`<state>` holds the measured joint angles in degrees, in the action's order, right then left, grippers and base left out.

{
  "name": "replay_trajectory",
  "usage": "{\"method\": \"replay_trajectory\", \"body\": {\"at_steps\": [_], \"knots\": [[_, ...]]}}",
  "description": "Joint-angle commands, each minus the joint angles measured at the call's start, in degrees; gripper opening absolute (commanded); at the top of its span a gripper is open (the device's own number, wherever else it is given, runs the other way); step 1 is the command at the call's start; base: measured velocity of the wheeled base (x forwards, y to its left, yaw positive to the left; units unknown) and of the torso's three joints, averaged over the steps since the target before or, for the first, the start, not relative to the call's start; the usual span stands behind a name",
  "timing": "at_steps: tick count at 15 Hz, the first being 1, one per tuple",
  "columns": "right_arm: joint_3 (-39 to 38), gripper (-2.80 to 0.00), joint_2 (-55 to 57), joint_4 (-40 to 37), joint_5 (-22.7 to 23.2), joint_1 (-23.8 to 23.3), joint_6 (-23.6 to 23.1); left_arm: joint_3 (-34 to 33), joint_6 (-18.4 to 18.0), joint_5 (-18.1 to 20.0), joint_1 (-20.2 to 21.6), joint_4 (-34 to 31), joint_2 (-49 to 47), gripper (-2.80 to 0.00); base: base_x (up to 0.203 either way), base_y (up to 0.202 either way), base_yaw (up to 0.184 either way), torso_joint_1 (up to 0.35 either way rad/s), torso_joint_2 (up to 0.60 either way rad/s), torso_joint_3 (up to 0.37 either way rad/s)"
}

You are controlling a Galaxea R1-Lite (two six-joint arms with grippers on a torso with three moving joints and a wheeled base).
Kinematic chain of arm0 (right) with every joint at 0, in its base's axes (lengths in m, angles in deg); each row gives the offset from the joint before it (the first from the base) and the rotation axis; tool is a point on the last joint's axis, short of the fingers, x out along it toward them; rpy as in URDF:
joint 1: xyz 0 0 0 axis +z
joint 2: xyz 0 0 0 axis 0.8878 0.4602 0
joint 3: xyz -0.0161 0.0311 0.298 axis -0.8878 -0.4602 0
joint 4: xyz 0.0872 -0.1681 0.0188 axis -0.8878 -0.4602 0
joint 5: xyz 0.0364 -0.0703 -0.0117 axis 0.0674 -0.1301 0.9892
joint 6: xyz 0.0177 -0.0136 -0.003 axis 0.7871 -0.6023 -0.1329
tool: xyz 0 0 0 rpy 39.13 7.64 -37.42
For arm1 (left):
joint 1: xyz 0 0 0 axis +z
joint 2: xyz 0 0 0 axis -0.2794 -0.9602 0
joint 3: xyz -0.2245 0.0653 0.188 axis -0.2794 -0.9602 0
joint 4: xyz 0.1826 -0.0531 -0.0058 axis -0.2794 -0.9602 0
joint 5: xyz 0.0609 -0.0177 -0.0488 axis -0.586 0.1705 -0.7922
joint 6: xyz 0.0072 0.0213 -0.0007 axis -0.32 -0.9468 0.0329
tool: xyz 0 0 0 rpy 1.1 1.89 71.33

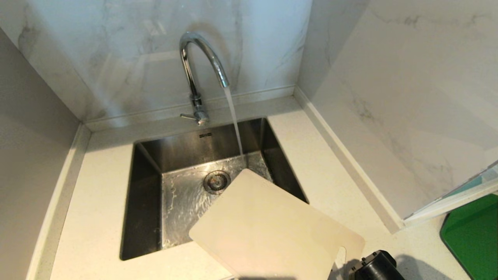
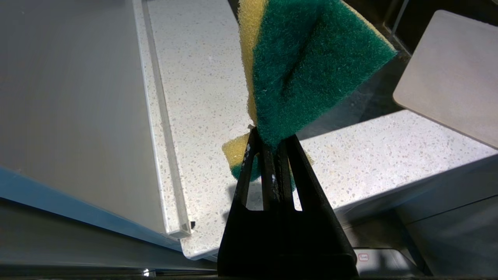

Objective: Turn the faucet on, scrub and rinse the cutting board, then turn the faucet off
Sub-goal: Pick up the cutting board

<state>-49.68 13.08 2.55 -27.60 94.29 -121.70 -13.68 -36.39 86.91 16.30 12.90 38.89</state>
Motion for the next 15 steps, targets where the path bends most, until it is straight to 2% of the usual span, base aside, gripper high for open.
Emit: {"method": "replay_trajectory", "body": {"at_steps": [1, 15], "knots": [[1.75, 0.0, 1.46, 0.13, 0.02, 0.12, -0.52, -0.09, 0.01, 0.0, 0.01, 0.02, -0.07, -2.8, 0.0, 0.0, 0.0, 0.0, 0.0, 0.0], [3.06, 0.0, 6.61, 0.37, 0.03, 0.12, 0.57, -0.09, 0.01, 0.0, 0.01, -0.06, -0.07, -2.8, 0.0, 0.0, 0.0, 0.0, 0.0, 0.0]]}}
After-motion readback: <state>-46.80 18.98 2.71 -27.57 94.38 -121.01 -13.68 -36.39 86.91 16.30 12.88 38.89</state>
